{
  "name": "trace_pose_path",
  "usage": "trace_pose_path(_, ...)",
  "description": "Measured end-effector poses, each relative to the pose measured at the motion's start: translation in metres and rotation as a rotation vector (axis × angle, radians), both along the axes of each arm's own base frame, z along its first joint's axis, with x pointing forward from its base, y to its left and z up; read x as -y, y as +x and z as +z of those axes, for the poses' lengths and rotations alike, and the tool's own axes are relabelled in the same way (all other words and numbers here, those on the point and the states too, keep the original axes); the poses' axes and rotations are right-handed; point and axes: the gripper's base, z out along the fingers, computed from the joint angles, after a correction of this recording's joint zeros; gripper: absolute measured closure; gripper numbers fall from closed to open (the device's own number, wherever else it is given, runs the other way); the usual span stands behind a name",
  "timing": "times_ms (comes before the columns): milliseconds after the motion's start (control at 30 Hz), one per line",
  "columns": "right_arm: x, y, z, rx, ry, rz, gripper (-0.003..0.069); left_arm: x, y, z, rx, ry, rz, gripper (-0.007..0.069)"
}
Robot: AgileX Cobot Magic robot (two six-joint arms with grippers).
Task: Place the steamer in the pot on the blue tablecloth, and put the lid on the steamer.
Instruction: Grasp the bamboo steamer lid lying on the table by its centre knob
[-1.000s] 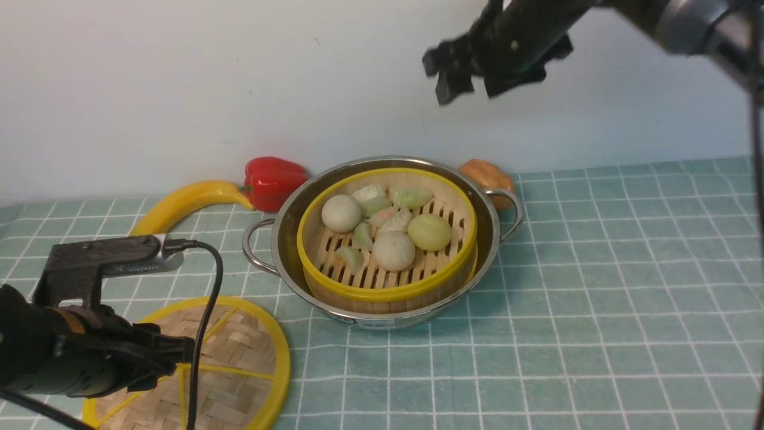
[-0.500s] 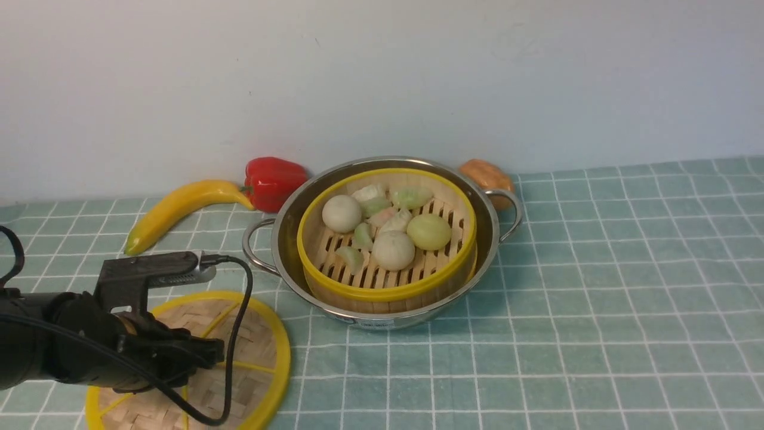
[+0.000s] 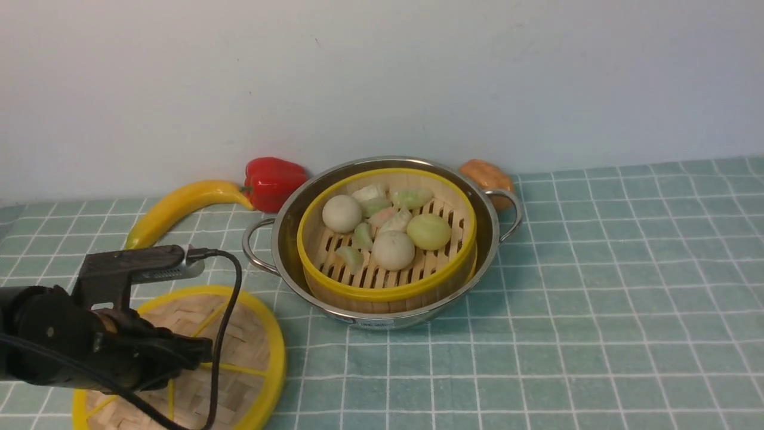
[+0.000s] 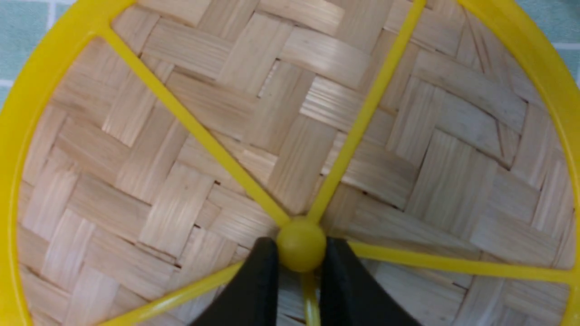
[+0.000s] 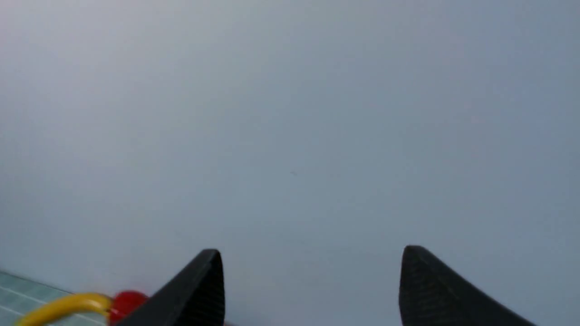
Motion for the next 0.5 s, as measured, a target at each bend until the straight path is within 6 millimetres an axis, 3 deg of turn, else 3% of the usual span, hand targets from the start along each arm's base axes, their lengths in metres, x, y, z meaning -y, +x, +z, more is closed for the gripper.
trace_pose_path(300,0.013,0.014,-0.061,-0.162,-0.108,-0.205,0.0155,-0.007,-0.009,0.063,-0.017,0.104,-0.036,0.0517)
trace_pose_path(367,0.013,0.016,-0.073,-0.195,-0.119,-0.216,0.0155,-0.006,-0.002,0.091,0.023,0.111,-0.035,0.0517)
trace_pose_path(500,0.014,0.015,-0.08,-0.213,-0.12,-0.219,0.0155,0.007,0.014,0.121,0.104,0.102,-0.096,0.0517)
